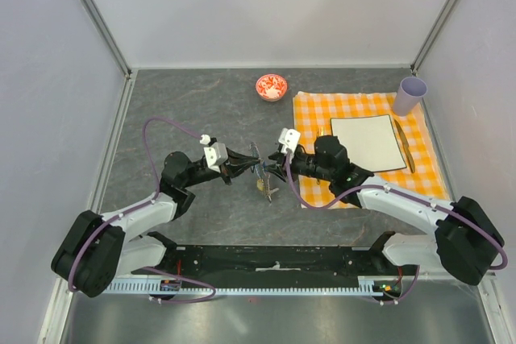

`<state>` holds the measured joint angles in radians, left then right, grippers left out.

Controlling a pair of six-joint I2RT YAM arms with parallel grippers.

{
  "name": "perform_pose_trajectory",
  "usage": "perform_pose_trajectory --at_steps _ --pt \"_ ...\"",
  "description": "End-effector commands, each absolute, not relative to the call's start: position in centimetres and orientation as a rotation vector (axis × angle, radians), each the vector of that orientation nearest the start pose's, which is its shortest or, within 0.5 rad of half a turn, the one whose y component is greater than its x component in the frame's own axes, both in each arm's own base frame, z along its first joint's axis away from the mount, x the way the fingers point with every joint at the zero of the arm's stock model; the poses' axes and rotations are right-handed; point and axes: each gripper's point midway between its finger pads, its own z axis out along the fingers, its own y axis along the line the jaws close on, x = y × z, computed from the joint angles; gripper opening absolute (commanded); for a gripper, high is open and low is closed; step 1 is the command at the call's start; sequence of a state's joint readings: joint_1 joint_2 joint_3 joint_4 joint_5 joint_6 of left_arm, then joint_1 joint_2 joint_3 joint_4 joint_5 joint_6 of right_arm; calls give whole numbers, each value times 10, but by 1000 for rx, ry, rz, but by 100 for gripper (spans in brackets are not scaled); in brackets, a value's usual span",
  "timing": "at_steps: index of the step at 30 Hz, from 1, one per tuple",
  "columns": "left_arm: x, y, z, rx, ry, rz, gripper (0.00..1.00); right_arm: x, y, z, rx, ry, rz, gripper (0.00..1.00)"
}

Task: Put the keys on the keyring

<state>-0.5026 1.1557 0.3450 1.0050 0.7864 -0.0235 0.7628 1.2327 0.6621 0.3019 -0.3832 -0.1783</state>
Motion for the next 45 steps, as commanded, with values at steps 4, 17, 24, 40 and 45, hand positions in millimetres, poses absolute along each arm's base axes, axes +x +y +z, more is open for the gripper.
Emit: perform_pose_trajectory --at_steps 4,17,24,40,45 --pt "220 -268 242 981 1026 -961 2 229 333 216 -1134 1323 897 57" --pt "206 -265 253 991 950 -980 2 218 346 194 -1237 1338 1016 36" --pt "238 -248 251 844 1070 -817 2 216 349 191 -1239 1382 1058 42" --pt "294 -153 145 259 1610 -419 2 262 270 194 -780 1684 624 85" --pt "272 -129 114 50 1783 -430 4 267 240 204 -617 1716 522 90"
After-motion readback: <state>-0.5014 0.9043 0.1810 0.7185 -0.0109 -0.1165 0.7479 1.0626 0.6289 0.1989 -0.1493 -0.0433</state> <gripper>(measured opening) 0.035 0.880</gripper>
